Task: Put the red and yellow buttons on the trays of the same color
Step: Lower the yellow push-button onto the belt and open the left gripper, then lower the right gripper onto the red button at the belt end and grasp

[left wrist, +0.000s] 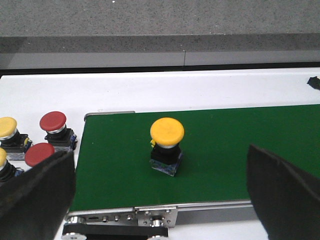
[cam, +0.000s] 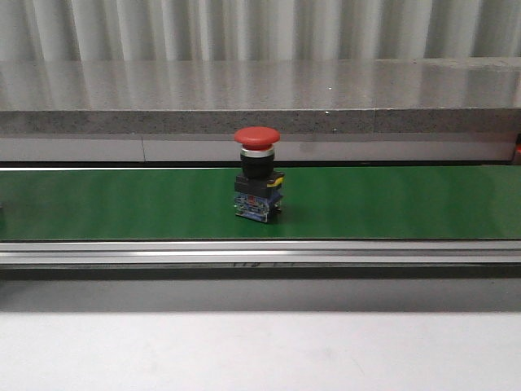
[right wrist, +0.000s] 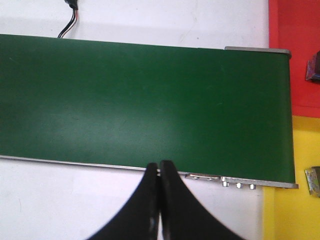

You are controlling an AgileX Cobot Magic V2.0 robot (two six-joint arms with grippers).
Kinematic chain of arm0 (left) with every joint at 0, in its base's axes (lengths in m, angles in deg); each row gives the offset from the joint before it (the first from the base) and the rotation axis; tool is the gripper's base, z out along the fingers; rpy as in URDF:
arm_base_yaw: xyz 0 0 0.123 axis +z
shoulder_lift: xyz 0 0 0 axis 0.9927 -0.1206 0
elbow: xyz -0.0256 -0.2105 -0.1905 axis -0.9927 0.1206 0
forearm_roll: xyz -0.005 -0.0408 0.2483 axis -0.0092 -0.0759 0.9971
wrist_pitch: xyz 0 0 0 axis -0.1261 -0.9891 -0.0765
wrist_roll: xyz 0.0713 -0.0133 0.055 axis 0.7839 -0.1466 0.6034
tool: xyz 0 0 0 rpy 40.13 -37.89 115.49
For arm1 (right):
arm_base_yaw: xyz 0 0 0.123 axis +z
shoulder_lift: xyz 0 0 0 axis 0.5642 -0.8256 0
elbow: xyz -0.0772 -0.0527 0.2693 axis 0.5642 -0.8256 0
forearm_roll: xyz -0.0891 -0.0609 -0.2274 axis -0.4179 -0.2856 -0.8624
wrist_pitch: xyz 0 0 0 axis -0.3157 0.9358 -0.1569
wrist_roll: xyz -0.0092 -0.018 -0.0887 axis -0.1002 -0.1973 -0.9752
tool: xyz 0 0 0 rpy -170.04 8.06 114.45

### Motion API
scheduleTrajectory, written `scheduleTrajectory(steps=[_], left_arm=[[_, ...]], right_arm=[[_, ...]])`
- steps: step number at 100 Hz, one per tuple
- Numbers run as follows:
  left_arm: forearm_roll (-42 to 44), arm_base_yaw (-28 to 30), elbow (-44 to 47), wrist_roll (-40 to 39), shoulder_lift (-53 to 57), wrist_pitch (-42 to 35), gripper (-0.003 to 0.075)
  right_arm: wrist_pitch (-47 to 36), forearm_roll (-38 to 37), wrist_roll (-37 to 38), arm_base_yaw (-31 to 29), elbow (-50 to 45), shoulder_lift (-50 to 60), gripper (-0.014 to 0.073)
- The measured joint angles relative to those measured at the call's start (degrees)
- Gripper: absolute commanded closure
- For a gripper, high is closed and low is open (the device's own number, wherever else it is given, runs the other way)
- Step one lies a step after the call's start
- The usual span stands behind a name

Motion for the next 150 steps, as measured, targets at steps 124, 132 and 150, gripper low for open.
scheduleTrajectory(steps=[124, 132, 150], left_arm=[[0.0, 0.0, 6.19, 0.0, 7.37, -1.03, 0.074], [0.0, 0.0, 6.19, 0.0, 7.37, -1.03, 0.074], [0.0, 0.0, 6.19, 0.0, 7.37, -1.06, 0.074]], right_arm=[[4.72, 0.0, 0.0, 0.0, 0.0, 0.0, -0.001], [4.86, 0.0, 0.0, 0.0, 0.0, 0.0, -0.001], [4.6, 1.82, -2.63, 1.97, 0.0, -1.62, -0.001]])
